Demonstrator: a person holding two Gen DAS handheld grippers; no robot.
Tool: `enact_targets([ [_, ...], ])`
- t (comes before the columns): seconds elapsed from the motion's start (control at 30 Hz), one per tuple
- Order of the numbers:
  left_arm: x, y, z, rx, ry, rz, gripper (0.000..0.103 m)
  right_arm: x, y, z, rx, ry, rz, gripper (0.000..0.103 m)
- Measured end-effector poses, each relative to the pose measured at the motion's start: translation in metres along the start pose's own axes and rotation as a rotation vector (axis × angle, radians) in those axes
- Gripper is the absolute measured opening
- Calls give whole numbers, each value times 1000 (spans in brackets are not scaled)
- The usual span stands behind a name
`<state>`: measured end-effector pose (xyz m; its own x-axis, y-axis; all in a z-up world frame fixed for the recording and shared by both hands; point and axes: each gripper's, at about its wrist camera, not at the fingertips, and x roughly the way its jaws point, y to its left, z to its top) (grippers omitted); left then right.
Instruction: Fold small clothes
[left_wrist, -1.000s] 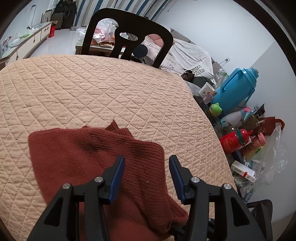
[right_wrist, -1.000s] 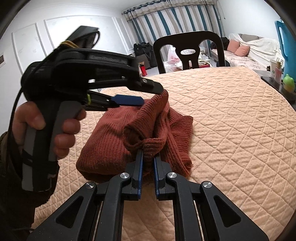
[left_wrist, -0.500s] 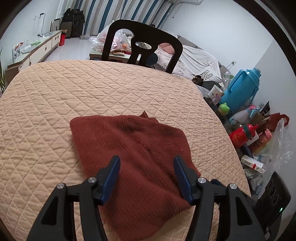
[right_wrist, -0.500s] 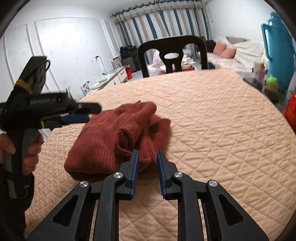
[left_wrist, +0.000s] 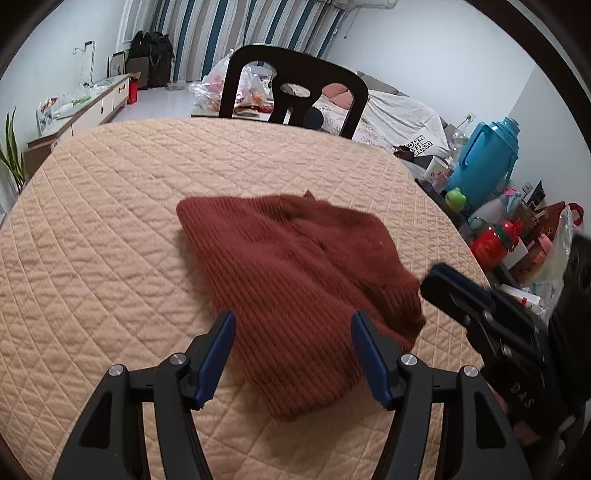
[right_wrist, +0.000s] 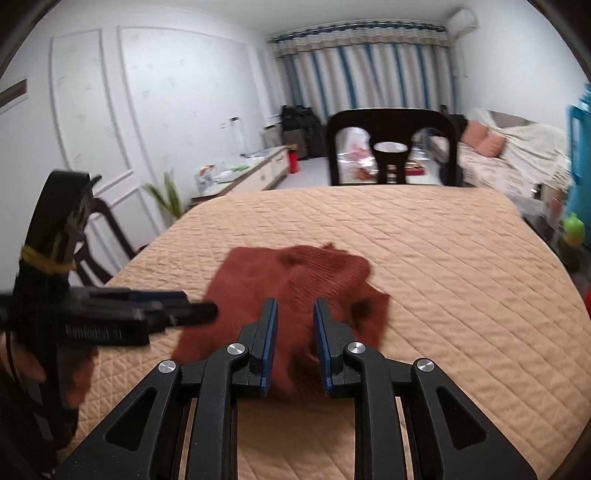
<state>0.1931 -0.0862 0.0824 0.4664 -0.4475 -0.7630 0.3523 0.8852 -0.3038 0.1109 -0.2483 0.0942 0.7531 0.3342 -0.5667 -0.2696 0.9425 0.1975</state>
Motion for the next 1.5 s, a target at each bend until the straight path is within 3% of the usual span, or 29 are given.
enact_targets([
  [0.1,3,-3,-6,43,-2,60,67,14,3,3,-41,39,12,20],
  [0.33,7,-2,-19,74,8,69,68,37,-19,-9,-15,142,-42,20],
  [0.77,5,-8,-37,151,-30,142,73,34,-25,-26,-59,148,-77,20],
  [0.93,-16,-15,-39,198,-121,185,73,32,-23,-27,-78,151,-97,20],
  [1.1,-34,-17,-36,211,-200,170,74,23,-21,-24,-86,126,-101,21],
  [1.23,-29,-18,-33,198,-191,138,74,18,-16,-25,-122,109,-95,24],
  [1.5,-5,-19,-36,212,-128,176,74,30,-20,-33,-141,155,-132,38],
])
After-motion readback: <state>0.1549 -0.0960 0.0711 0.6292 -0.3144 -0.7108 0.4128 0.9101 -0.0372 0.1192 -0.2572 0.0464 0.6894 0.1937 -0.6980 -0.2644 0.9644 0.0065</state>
